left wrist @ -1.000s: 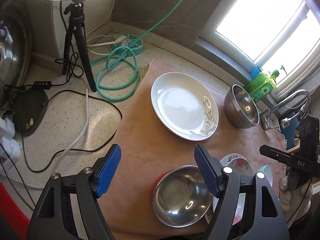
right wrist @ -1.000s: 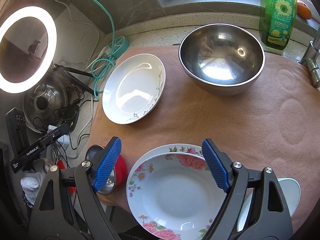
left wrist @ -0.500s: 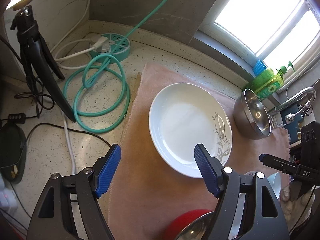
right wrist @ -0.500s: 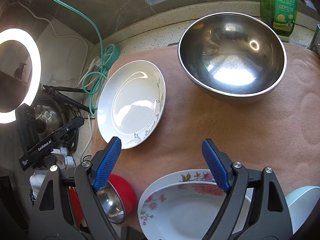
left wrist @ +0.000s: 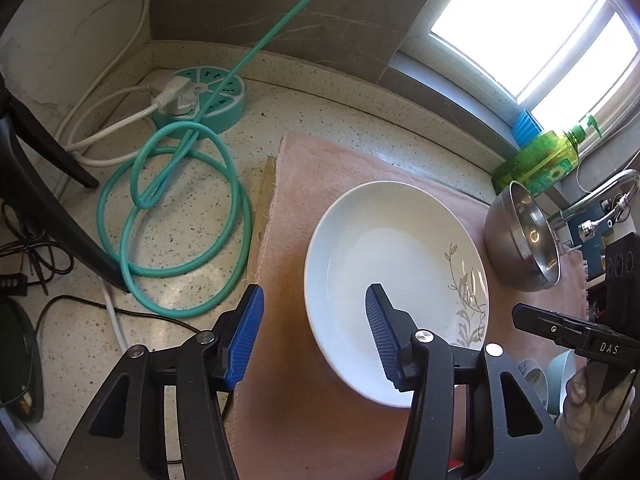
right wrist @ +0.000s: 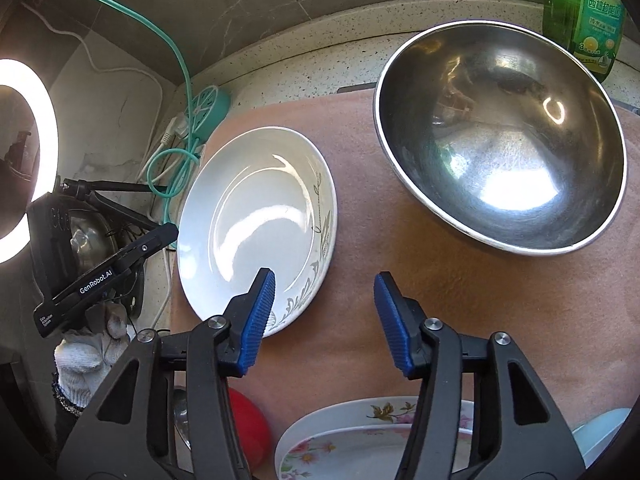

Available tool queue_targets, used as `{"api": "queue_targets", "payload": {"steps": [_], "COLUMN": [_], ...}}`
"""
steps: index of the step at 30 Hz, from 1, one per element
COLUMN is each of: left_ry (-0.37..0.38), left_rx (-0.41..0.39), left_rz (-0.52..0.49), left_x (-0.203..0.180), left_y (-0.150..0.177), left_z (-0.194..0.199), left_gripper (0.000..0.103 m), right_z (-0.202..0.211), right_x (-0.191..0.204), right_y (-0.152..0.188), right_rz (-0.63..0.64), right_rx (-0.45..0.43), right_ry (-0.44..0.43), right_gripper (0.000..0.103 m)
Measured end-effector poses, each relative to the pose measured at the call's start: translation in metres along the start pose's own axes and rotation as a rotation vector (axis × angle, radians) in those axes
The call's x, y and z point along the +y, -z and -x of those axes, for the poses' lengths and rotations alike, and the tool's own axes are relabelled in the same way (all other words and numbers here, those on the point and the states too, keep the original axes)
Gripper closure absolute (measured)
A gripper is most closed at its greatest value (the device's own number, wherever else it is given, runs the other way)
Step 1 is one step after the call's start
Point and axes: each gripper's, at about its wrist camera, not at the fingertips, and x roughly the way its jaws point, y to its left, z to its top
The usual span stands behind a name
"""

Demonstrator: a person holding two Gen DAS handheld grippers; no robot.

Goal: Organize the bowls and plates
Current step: 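Move to the white gold-leaf plate and close both grippers on its rim, then lift the white gold-leaf plate and carry it over the floral plate stack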

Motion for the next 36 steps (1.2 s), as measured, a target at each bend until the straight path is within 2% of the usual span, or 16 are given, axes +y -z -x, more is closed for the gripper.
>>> {"api": "queue_targets", "payload": {"steps": [1,4,6,8,10,13,17,18,20,36], "left_ry": [0.0,0.008,0.008,0.011,0.013,0.021,0.022,0.025,0.029,0.023], "left_rx": [0.003,0.01,0.015,0.02,0.027,0.033,0.042,0.045,0.048,0.044], "left_rz": [0.001,0.0,-0.004,-0.002,-0.002,-0.002,-0.003,-0.003,0.002,0.02], "left_x": [0.001,0.002,0.002,0.003,0.002,0.001,-0.001,-0.002,-0.003,-0.007], "left_y": [-0.001,-0.002,-0.003,-0.003,-0.003,-0.003,-0.003,-0.003,-0.003,-0.002], "left_z": [-0.002,-0.006,-0.008,-0.011,-0.013,-0.016,-0.021,-0.022,-0.024,-0.023], "left_gripper": [0.056,0.064,0.064,0.065,0.073,0.079,0.082,0.086,0.087,0.089], "right_z": [-0.003,-0.009,-0.013,-0.016,-0.019,-0.021,-0.026,-0.027,-0.03,-0.032], "right_x": [0.001,0.001,0.001,0.001,0.001,0.0,0.0,0.001,0.003,0.01], "right_y": [-0.002,-0.005,-0.007,-0.009,-0.012,-0.014,-0.017,-0.018,-0.019,-0.017], "right_rz": [0.004,0.009,0.004,0.005,0.005,0.004,0.01,0.015,0.025,0.06], "right_rx": [0.006,0.012,0.021,0.027,0.031,0.038,0.048,0.051,0.059,0.07], "right_ry": [0.001,0.014,0.011,0.011,0.011,0.014,0.012,0.014,0.017,0.05], "right_gripper": [0.056,0.057,0.059,0.064,0.069,0.073,0.086,0.087,0.09,0.091]}}
